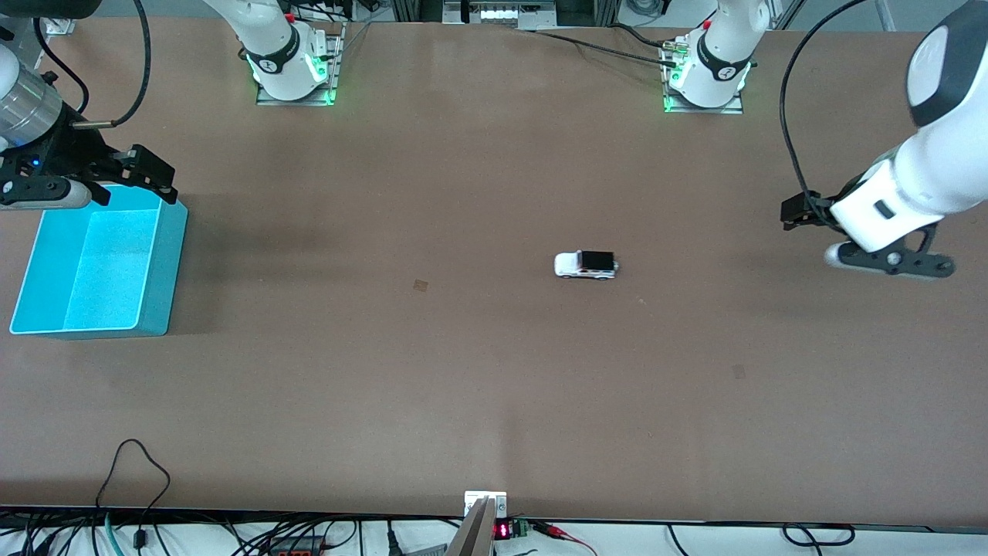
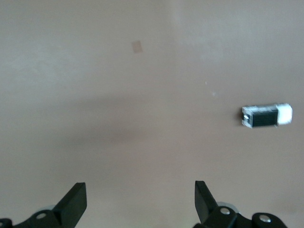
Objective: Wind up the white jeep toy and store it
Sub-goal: 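Open the left gripper, releasing the jeep, and raise the left arm, then reach the right gripper toward the rolled jeep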
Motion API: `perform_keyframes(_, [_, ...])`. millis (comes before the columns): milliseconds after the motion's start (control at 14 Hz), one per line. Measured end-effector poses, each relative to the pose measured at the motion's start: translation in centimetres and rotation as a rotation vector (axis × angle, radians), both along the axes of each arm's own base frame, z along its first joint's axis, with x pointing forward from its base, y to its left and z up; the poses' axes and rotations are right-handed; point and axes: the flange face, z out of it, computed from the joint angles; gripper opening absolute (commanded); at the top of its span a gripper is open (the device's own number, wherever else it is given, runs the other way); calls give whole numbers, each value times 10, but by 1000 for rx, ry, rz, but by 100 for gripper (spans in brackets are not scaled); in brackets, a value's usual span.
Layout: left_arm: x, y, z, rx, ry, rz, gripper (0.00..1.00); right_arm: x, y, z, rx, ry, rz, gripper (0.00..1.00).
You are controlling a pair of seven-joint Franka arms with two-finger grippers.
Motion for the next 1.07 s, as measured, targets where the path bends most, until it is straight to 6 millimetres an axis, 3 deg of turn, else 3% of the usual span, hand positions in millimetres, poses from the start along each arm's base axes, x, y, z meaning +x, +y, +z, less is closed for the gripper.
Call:
perform_keyframes(214, [1, 20, 22, 2, -142, 58, 100, 0, 0, 0, 0, 0, 0, 100])
perform_keyframes(429, [-5, 27, 17, 7, -211, 69, 100, 0, 0, 0, 0, 0, 0, 100])
perform_keyframes(1071, [-27, 27, 15, 14, -131, 69, 100, 0, 0, 0, 0, 0, 0, 100])
